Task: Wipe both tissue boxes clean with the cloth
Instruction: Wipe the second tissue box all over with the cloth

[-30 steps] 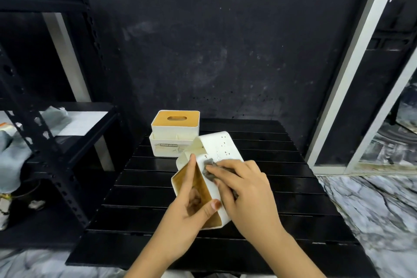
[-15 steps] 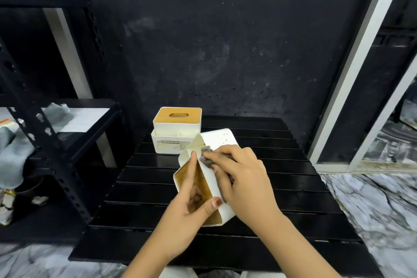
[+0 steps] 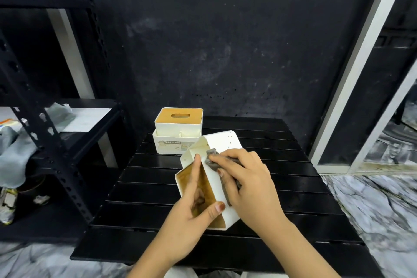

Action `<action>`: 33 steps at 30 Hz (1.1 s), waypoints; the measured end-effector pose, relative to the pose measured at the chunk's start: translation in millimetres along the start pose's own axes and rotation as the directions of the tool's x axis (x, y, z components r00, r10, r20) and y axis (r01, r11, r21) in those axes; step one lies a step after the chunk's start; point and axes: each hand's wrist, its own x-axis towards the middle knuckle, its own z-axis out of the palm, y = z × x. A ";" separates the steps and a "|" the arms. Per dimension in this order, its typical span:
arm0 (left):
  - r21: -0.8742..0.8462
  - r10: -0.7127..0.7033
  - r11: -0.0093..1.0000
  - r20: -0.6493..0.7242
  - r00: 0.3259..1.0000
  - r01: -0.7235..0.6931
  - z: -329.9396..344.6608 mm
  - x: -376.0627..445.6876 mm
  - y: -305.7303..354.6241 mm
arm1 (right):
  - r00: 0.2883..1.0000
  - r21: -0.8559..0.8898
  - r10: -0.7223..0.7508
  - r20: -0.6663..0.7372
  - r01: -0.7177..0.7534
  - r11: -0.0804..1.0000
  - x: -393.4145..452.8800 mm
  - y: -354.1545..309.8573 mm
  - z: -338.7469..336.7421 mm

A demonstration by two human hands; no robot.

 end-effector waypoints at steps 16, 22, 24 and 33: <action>-0.028 -0.009 1.000 -0.050 0.999 0.007 -1.1 4.2 -3.6 | 0.995 0.056 0.100 0.005 -0.100 0.993 -2.1 29.5 1.8; -0.041 -0.008 0.999 -0.069 0.998 0.005 0.0 4.1 -5.6 | 0.992 0.013 0.121 -0.040 -0.121 0.993 -21.2 27.7 -2.2; -0.055 -0.010 0.998 -0.072 0.997 0.006 -0.3 4.1 -4.7 | 0.996 -0.008 0.082 -0.027 -0.082 0.997 -26.1 16.1 -1.9; -0.040 -0.023 0.999 -0.094 0.995 0.020 1.1 4.9 -1.5 | 0.992 0.039 0.129 0.006 -0.129 0.991 -0.2 19.8 3.8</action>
